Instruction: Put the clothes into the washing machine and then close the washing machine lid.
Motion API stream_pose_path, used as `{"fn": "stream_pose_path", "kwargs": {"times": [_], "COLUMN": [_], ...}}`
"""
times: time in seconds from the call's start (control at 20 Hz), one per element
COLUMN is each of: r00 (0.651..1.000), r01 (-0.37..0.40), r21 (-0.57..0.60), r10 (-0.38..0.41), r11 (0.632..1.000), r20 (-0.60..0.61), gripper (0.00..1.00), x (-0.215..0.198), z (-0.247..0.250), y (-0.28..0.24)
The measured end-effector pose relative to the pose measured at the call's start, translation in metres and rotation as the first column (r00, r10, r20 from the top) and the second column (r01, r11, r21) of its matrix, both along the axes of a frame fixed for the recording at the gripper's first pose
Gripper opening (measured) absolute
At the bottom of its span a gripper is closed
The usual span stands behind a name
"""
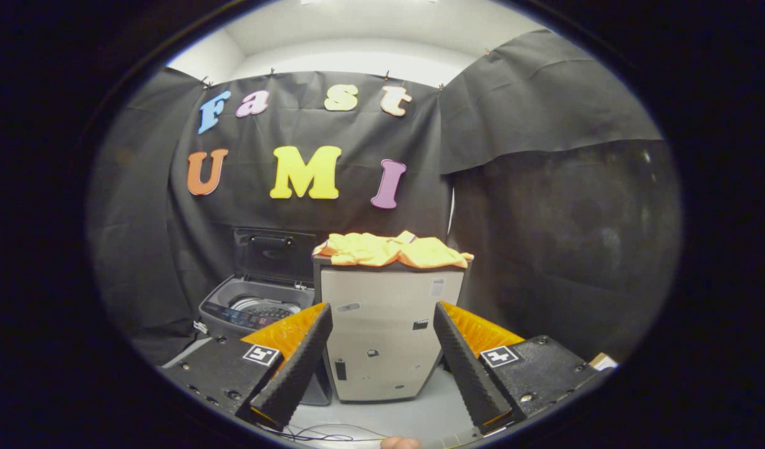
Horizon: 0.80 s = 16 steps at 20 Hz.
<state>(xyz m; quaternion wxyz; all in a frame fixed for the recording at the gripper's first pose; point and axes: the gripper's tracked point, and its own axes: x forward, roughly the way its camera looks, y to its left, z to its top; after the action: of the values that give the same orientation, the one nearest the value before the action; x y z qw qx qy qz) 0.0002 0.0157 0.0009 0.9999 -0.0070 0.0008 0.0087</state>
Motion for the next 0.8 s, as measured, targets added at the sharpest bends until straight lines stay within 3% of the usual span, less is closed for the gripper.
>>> {"fn": "stream_pose_path", "kwargs": {"times": [0.5,0.8], "r00": [0.999,0.999], "r01": [0.034,0.022], "r21": [-0.011,-0.01], "r10": [-0.034,-0.022], "r11": [0.999,1.0], "r20": [0.035,0.034], "gripper": [1.0,1.0], "x": [0.029,0.077], "z": [0.031,0.056], "y": [-0.007,-0.016]}}
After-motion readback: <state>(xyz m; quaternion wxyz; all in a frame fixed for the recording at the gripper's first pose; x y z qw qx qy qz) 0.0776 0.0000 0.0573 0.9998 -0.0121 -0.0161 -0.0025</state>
